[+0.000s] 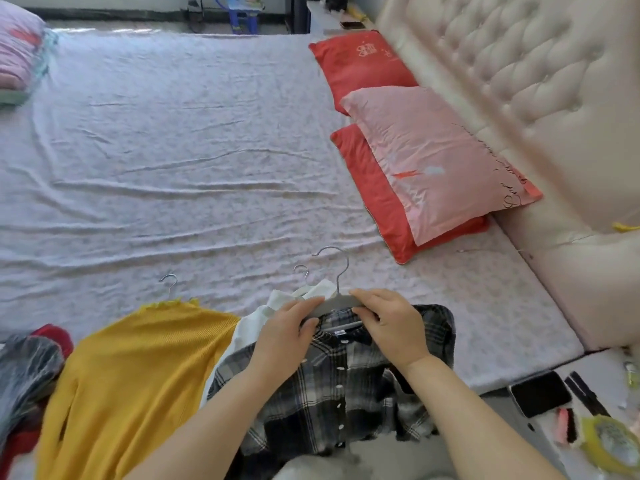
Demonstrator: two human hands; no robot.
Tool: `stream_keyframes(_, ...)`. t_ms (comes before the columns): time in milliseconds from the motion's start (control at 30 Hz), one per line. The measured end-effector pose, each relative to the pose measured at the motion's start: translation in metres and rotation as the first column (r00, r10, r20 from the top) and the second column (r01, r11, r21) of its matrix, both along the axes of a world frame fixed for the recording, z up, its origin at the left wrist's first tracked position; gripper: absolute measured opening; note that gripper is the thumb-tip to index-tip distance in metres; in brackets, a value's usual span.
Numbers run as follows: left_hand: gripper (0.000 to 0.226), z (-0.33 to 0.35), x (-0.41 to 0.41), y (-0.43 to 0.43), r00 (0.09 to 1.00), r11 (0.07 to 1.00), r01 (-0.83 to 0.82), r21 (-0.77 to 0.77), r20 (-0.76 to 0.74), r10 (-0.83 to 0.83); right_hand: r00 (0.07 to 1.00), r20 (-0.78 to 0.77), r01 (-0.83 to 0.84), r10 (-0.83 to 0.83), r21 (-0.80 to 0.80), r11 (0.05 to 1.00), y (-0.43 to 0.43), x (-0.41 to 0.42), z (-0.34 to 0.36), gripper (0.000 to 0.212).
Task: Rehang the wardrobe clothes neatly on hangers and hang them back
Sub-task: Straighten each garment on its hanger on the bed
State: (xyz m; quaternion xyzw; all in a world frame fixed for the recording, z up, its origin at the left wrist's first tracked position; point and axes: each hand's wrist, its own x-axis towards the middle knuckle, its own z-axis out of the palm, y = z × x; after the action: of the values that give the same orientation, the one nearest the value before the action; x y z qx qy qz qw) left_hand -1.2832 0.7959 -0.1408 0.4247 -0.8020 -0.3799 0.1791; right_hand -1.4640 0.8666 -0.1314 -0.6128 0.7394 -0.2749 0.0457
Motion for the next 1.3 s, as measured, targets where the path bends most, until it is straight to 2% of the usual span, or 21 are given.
stream_keyframes(200,0.039,-0.026,-0.024,-0.047,0.987,0.988,-0.128,0.087,0.112,0.118,0.989,0.113,-0.109,0.093,0.153,0.982,-0.07,-0.028,-0.035,0.028)
stream_keyframes(333,0.04,-0.047,-0.041,-0.071,0.967,0.973,-0.199,0.114,0.187,0.175,0.976,0.196,-0.141,0.092,0.254,0.957,-0.105,-0.043,-0.067,0.028)
stream_keyframes(467,0.044,-0.074,-0.049,-0.087,0.946,0.957,-0.246,0.153,0.254,0.202,0.976,0.209,-0.141,0.063,0.385,0.912,-0.139,-0.052,-0.104,0.026)
stream_keyframes(633,0.05,-0.098,-0.048,-0.088,0.904,0.919,-0.312,0.242,0.374,0.209,0.966,0.257,-0.192,0.039,0.607,0.771,-0.168,-0.054,-0.128,0.031)
stream_keyframes(867,0.054,-0.103,-0.036,-0.07,0.85,0.894,-0.322,0.312,0.511,0.128,0.947,0.287,-0.314,0.142,0.747,0.586,-0.126,-0.033,-0.131,0.04)
stream_keyframes(967,0.057,-0.093,-0.028,-0.062,0.84,0.878,-0.335,0.341,0.53,0.115,0.937,0.287,-0.35,0.2,0.775,0.526,-0.108,-0.024,-0.124,0.041)
stream_keyframes(1167,0.055,-0.058,0.009,-0.042,0.79,0.869,-0.345,0.354,0.61,0.065,0.912,0.267,-0.397,0.31,0.759,0.516,-0.101,-0.004,-0.092,0.043)
stream_keyframes(1300,0.051,-0.037,0.05,-0.021,0.756,0.857,-0.421,0.296,0.637,0.152,0.882,0.222,-0.429,0.416,0.744,0.512,-0.107,0.021,-0.069,0.044)
